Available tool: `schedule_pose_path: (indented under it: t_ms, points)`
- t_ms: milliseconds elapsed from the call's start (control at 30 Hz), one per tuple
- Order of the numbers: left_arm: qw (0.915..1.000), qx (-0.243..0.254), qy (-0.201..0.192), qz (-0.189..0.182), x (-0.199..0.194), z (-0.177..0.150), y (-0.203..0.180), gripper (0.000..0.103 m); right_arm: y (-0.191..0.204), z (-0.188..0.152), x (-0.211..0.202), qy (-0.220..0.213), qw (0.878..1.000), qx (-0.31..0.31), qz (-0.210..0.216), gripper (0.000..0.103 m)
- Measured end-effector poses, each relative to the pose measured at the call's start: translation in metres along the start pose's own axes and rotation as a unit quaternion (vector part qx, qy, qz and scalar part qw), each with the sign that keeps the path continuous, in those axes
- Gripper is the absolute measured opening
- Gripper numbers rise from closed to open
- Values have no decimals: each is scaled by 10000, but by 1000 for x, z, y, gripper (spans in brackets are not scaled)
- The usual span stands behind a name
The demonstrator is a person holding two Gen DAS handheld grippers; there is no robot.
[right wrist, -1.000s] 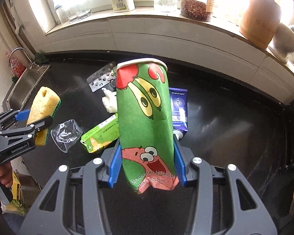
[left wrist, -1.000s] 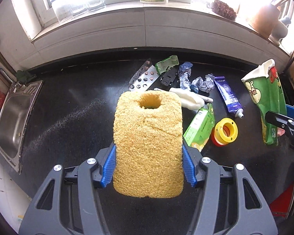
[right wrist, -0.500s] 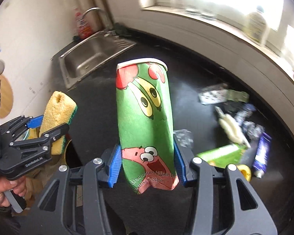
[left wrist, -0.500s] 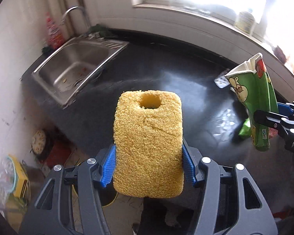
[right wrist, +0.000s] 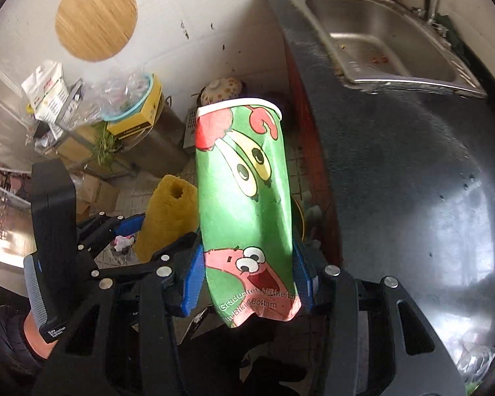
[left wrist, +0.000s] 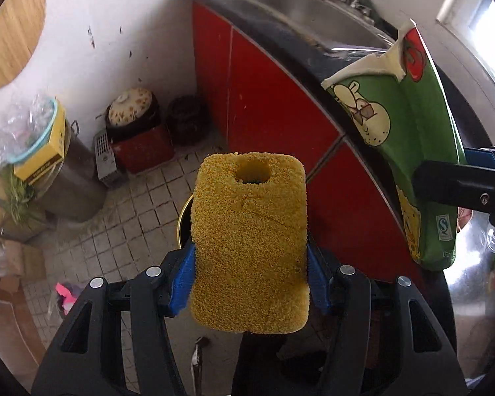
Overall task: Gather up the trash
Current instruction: 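Carry the sponge and paper cup to the bin and release both, then return both tools to the countertop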
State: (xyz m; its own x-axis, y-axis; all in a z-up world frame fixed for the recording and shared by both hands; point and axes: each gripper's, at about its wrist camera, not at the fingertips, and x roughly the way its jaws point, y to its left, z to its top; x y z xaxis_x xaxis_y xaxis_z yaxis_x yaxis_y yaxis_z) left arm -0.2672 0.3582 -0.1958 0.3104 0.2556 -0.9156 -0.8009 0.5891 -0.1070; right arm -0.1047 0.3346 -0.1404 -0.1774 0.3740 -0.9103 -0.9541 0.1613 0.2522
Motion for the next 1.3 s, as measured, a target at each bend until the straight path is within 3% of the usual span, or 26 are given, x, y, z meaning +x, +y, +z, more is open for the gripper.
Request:
schedule_pose_path:
  t_ms: [167, 367, 400, 433, 467, 500, 733, 967, 1100, 1200, 1300]
  points:
    - [9986, -464, 178, -192, 53, -9, 44, 57, 18, 11, 63, 540, 9983, -203, -88, 47]
    - [9970, -594, 366, -344, 91, -11, 65, 58, 28, 34, 112, 847, 9958, -294, -184, 47]
    - [9968, -594, 388, -370, 95, -11, 66, 60, 28, 35, 118, 884, 9954, -308, -185, 52]
    - [9969, -582, 404, -341, 100, -12, 67, 69, 30, 38, 122, 934, 9950, -307, -186, 58]
    - [9971, -576, 410, -295, 102, -12, 66, 81, 29, 40, 124, 931, 9951, -293, -174, 72]
    - [9972, -575, 399, -262, 103, -11, 65, 84, 26, 41, 123, 893, 9955, -276, -152, 77]
    - [9985, -444, 293, -152, 90, -6, 60, 85, 8, 31, 70, 551, 9979, -287, -176, 78]
    - [9976, 616, -274, -138, 24, 24, -6, 89, -38, -4, -39, -340, 9975, 288, -550, 84]
    - [9826, 1616, -715, -575, -19, 49, -87, 92, -86, -52, -116, -963, 9838, 1108, -1028, 89]
    - [9583, 2493, -972, -1007, -46, 60, -167, 95, -122, -98, -172, -1307, 9633, 1804, -1498, 90]
    - [9249, 3280, -1045, -1611, -68, 52, -255, 95, -155, -154, -223, -1564, 9329, 2546, -2010, 90]
